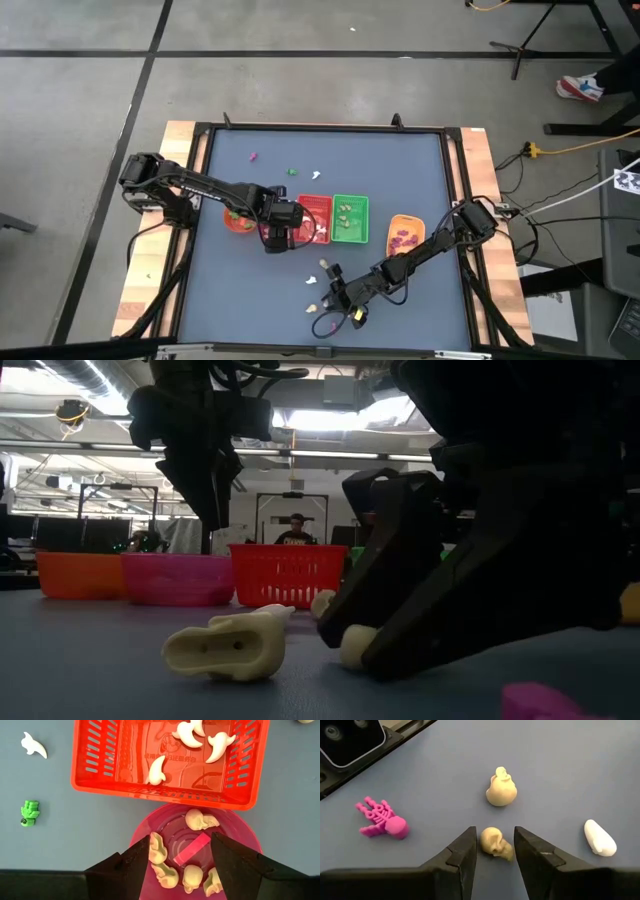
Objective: Sort Halloween decoration
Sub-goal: Put the yellow skull toy into the green bin
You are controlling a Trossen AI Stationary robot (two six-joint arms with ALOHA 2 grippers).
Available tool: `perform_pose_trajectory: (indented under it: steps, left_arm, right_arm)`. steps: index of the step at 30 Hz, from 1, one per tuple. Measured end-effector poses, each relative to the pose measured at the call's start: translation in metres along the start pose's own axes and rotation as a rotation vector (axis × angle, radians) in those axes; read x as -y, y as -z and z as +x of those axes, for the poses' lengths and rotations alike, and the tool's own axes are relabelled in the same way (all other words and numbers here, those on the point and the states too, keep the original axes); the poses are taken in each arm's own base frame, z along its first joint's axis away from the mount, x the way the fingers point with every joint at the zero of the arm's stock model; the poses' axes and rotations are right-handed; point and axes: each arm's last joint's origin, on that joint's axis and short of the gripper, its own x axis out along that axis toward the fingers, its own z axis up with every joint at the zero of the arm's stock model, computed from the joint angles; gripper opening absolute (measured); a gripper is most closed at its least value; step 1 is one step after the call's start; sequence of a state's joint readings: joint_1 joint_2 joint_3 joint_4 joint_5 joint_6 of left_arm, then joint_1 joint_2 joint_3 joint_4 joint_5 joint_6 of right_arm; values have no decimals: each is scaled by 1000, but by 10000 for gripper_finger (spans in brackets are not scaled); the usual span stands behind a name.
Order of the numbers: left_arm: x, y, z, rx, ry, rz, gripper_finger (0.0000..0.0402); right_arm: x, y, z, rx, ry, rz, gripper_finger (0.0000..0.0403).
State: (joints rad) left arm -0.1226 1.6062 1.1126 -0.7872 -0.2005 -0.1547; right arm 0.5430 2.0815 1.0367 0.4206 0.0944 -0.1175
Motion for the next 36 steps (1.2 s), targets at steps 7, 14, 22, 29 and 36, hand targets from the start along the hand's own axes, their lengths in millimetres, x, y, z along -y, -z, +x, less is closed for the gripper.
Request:
perform_pose_trajectory:
  steps: [7,14,22,29,36]
  left_arm:
    - [0,0,0,0,0,0,195]
    - [0,0,0,0,0,0,195]
    - [0,0,0,0,0,0,196]
    - [0,0,0,0,0,0,196]
    - [0,0,0,0,0,0,196]
  right_arm:
    - [0,0,0,-2,-1,0,133]
    - [0,0,0,-2,-7,0,105]
    - [0,0,0,-2,-15,0,59]
    - [0,-1,-1,0,-15,0,63]
    - [3,-18,-15,48,-4,4,59]
